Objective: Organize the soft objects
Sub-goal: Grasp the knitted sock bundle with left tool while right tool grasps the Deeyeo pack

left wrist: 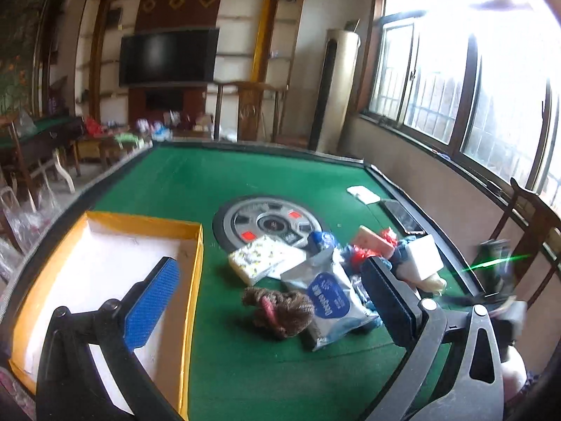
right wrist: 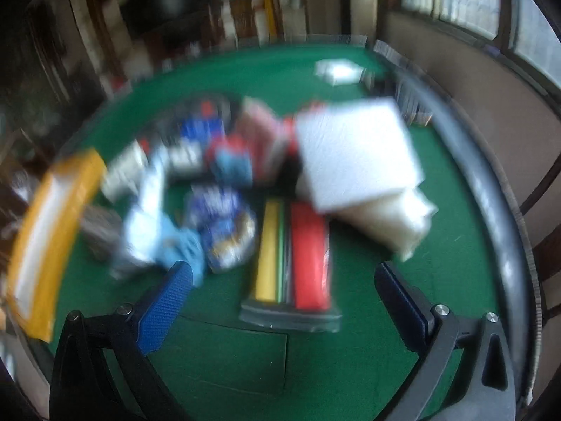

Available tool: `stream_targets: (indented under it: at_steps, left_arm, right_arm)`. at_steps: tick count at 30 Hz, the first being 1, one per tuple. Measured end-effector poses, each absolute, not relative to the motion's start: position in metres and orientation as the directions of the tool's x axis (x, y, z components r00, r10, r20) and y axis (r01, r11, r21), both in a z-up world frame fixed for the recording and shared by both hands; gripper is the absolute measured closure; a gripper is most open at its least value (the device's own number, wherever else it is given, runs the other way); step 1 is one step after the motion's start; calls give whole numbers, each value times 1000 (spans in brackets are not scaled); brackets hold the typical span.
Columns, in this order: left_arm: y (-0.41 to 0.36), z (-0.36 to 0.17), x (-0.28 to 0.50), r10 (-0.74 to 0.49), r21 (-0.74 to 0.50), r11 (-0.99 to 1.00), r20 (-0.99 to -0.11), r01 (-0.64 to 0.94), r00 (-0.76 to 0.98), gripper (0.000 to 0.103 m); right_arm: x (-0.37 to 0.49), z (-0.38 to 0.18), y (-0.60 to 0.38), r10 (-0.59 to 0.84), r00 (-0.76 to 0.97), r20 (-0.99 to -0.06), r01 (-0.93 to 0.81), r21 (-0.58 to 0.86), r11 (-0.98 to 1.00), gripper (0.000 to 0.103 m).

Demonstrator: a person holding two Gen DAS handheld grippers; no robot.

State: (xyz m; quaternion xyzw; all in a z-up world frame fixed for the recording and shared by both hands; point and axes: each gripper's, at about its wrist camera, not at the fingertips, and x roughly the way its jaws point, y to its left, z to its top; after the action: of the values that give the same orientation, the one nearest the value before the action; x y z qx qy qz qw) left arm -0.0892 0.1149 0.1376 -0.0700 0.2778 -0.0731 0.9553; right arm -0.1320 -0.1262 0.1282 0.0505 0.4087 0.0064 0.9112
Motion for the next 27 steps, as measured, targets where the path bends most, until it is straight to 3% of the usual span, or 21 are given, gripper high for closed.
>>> stream_targets:
  at_steps: [4,7,13,14,15,20,24,27]
  left_arm:
    - [114,119,-78,-186,-175,979,-581,101,792,0]
    - [105,95,-60,-202,-203,975,-641,90,741,0]
    - [85,60,-47,-151,-145,987,-734,63,662,0]
    - [84,57,-45,-151,-146,987,-739,63,656,0]
    - [84,55,-42,-153,-148,987,-742,63,653,0]
    - [80,41,-22,-149,-174,985,-760,24,633,0]
    - [74,31,-15,-121,-152,988,-747,10,653,0]
    - [70,24,-10,-115,-145,989,-757,7,643,0]
  right_arm:
    - [-173,185,-142,32,903,-428,32,142,989,1]
    - [-139,183,-147,82,871,-485,16,196,981,1]
    - [-93,124,-149,120,825,-553,43,273,961,2]
    - [-87,116,-148,112,784,-610,69,265,962,6]
    - [-93,116,-150,140,780,-610,54,288,956,9]
    - [-109,124,-153,131,816,-563,50,295,954,9]
    - [-138,148,-146,-17,917,-398,98,184,978,6]
    - [-146,146,-140,-16,952,-305,82,204,976,1]
